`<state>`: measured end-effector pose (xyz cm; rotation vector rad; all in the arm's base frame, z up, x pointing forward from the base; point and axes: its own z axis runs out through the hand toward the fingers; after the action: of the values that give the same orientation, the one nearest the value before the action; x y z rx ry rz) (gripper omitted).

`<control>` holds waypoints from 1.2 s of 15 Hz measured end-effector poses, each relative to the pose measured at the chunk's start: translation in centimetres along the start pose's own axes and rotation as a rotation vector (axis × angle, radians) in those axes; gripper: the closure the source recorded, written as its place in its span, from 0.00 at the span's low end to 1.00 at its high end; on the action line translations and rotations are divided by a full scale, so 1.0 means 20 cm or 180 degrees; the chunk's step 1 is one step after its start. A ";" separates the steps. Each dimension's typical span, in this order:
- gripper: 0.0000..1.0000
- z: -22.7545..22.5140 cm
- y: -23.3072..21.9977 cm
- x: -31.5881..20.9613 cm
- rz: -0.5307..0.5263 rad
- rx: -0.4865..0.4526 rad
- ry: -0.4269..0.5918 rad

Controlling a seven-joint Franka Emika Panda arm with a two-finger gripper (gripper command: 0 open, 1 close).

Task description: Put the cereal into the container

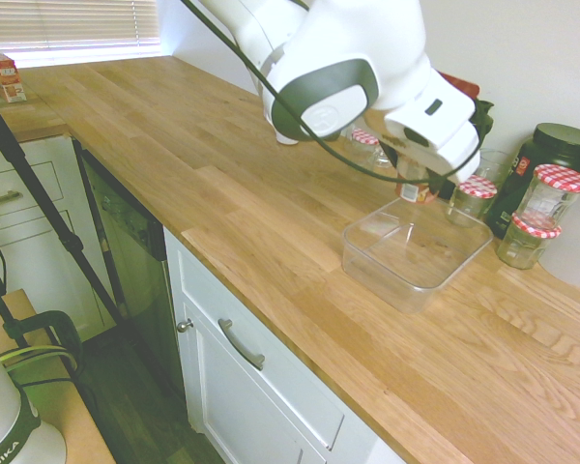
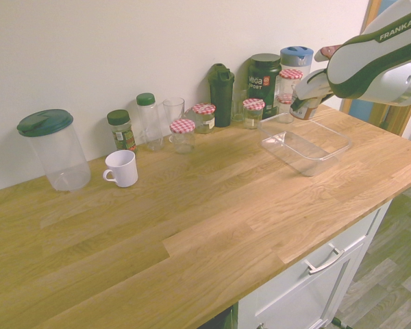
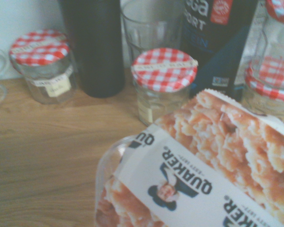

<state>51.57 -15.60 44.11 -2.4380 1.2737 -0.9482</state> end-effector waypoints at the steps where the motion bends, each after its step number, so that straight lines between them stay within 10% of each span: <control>1: 1.00 0.10 0.02 0.01 0.0007 -0.0080 -0.0044; 13: 1.00 0.48 0.16 -0.05 0.0006 -0.0624 -0.0479; 14: 0.00 0.48 0.16 -0.05 0.0005 -0.0624 -0.0490; 18: 0.00 0.48 0.16 -0.05 0.0005 -0.0628 -0.0503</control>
<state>55.19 -17.53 34.75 -2.5981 1.3705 -0.6410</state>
